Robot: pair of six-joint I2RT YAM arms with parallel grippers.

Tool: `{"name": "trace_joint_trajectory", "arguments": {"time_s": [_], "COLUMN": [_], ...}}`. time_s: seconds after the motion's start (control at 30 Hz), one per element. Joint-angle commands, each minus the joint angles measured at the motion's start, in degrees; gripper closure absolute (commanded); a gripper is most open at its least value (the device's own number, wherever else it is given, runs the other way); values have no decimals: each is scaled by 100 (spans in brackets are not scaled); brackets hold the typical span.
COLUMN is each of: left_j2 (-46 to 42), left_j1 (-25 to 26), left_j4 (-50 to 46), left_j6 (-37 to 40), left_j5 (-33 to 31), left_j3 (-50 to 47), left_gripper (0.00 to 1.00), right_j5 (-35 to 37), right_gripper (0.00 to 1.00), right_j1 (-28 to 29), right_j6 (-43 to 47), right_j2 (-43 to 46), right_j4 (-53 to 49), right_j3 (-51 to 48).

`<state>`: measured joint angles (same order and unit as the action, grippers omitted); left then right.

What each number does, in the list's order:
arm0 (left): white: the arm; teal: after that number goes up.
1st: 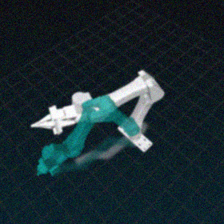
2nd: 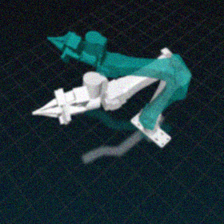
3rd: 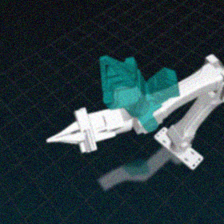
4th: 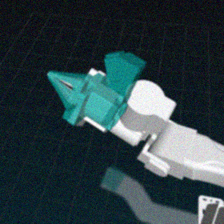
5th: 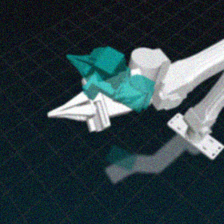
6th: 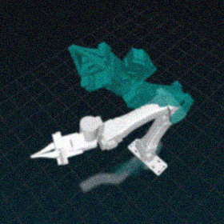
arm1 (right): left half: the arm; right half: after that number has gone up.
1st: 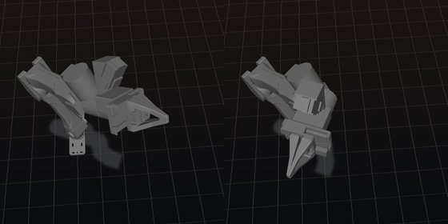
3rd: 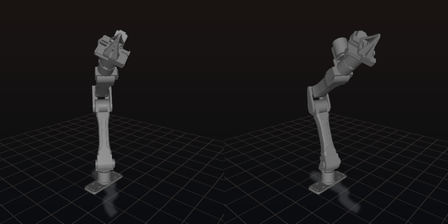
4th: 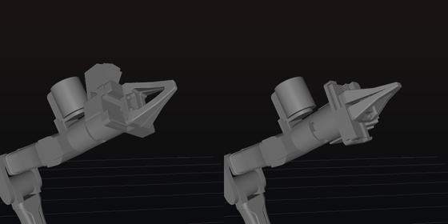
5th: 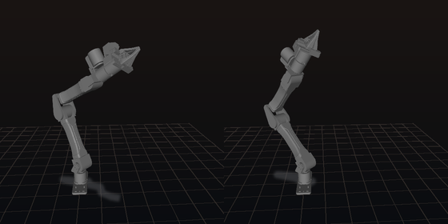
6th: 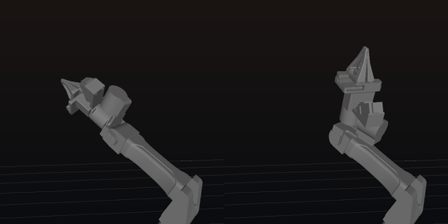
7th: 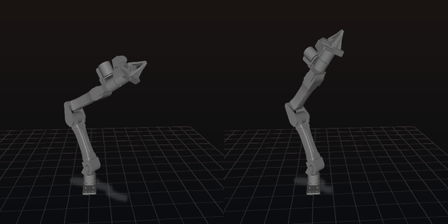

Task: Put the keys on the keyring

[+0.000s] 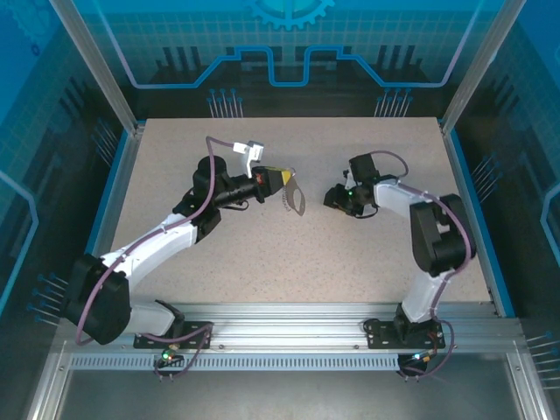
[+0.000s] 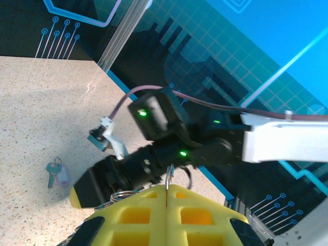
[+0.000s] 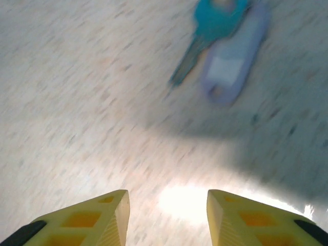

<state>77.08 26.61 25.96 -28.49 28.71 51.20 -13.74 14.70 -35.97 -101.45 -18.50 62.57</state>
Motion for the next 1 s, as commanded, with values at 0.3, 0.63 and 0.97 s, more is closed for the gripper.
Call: {"name": "trace_joint_trajectory", "arguments": {"time_s": [0.3,0.63,0.97], "left_j2": [-46,18,28], "left_j1": [-60,-86,-88], "left_j4": [183,154,304], "left_j6": [17,34,-52], "left_j5": [100,117,179], "left_j3": [72,154,92], "left_gripper": [100,100,100], "right_j5": [815,1126,1620], "right_gripper": [49,49,51], "right_j1": [-403,-359,-118], "right_j6": [738,655,476], "right_j2": [-862,-2146,-2329], "right_j4": [-780,-1493,-1766], "right_j3": [1732,3146,3316]}}
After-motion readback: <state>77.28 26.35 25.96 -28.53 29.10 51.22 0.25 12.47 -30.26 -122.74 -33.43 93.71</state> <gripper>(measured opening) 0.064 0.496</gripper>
